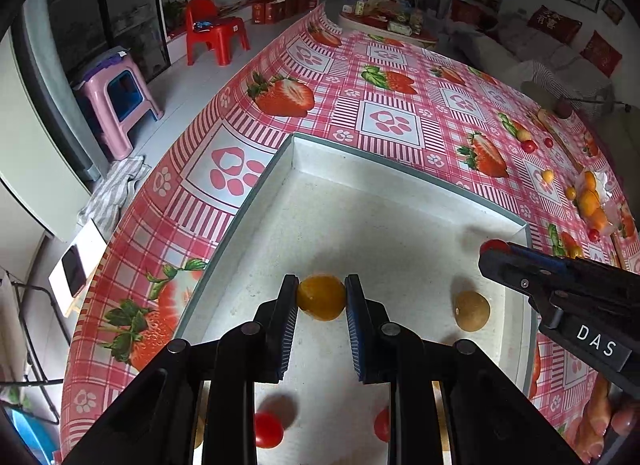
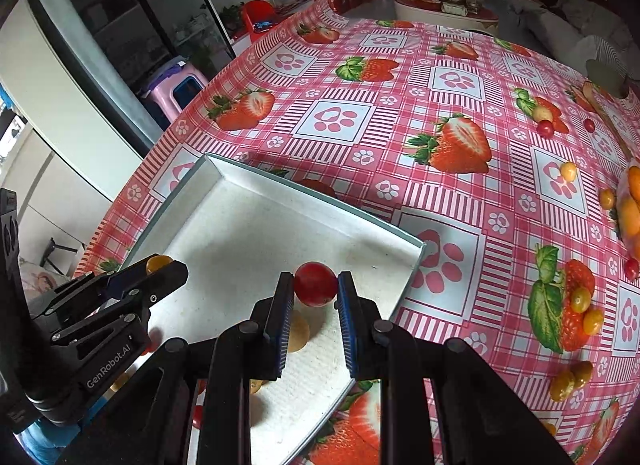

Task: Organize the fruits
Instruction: 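Carry both fruits into the white tray and open both grippers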

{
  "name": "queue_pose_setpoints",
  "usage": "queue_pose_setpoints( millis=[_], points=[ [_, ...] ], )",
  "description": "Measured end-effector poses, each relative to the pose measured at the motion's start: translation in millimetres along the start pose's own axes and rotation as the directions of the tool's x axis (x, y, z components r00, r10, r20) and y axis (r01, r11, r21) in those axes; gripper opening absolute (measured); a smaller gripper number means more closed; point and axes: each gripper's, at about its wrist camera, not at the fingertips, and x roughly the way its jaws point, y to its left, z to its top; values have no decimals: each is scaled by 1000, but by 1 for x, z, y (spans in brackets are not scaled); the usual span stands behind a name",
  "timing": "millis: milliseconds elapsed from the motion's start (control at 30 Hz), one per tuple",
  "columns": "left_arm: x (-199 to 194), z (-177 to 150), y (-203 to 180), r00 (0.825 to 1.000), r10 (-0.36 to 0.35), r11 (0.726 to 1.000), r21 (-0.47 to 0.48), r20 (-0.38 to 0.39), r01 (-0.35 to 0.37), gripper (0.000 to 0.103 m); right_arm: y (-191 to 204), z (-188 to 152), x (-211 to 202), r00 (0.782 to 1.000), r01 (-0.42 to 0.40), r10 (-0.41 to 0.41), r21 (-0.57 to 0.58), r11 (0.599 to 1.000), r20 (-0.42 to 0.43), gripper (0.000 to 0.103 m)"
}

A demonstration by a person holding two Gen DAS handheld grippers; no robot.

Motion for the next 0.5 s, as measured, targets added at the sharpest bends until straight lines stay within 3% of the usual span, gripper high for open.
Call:
queue_pose_setpoints(
  millis=[333, 367, 433, 500],
  points=[
    [12, -5, -5, 998, 49, 998, 51, -39, -47, 28, 7, 5, 32, 998, 43, -46, -59, 997, -41, 24],
    [12, -5, -7, 998, 51, 997, 58, -43, -48, 33, 9, 4, 33, 998, 51, -54, -70, 996, -41, 24],
    [12, -6, -9, 997, 73, 996, 62, -39, -71, 84, 11, 3, 34, 997, 62, -65, -84, 995, -40, 26],
    [5, -8, -10, 996, 91, 993, 69, 4, -91, 85, 10, 3, 32, 997, 54, -58, -76, 996, -46, 30]
  ],
)
